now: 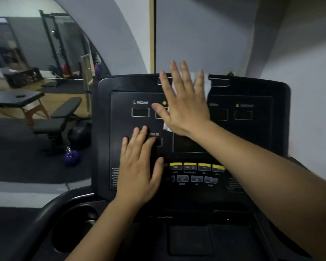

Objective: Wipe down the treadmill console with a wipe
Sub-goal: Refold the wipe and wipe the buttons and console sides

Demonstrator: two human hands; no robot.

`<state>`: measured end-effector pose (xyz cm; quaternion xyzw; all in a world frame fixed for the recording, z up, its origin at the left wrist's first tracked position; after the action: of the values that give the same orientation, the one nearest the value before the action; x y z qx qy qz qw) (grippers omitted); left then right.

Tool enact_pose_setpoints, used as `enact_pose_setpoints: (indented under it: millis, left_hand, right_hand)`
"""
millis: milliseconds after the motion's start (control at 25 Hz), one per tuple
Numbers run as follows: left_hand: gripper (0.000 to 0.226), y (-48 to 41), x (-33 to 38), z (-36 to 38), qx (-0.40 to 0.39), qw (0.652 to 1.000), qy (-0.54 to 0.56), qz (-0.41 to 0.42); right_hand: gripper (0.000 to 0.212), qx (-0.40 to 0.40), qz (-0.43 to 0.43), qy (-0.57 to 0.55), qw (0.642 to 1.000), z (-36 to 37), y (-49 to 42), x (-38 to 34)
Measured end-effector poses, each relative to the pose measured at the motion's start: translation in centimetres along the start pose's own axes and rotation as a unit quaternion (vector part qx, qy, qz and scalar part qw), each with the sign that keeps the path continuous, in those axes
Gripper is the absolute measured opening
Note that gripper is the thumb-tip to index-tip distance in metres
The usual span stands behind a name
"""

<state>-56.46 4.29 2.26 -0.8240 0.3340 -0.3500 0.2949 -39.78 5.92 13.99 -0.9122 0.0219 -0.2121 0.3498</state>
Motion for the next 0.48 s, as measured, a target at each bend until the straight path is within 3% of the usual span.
enact_pose_setpoints:
  millis: [120,360,480]
  left_hand:
    - [0.039,1.3,-0.4,-1.5,-0.006,0.999,0.035,-0.001]
    - [0.026,5.0,-4.4,-5.8,0.110,0.987,0.052,-0.102]
    - [0.024,7.2,-5.5,-6.7,0.094,0.983,0.062,-0.142]
  right_hand:
    - [0.080,-0.001,-0.069,0.005,0.998,-0.6,-3.8,-4.4]
    - [0.074,-0.029,-0.168,-0.003,0.985,-1.2,-9.0,-12.7]
    - [0.067,-0.045,-0.294,0.033,0.954,-1.1,-9.4,-16.2]
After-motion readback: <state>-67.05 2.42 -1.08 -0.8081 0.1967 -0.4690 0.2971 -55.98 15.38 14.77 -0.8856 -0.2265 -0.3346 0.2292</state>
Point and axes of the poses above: each hand's wrist, its own y-axis away from the middle knuckle, its own z-axis out of the palm, x = y × z, the point moved 2 cm from there along -y, towards the middle knuckle, and after that the axes turned 6 degrees about -z, right-handed, at the moved point
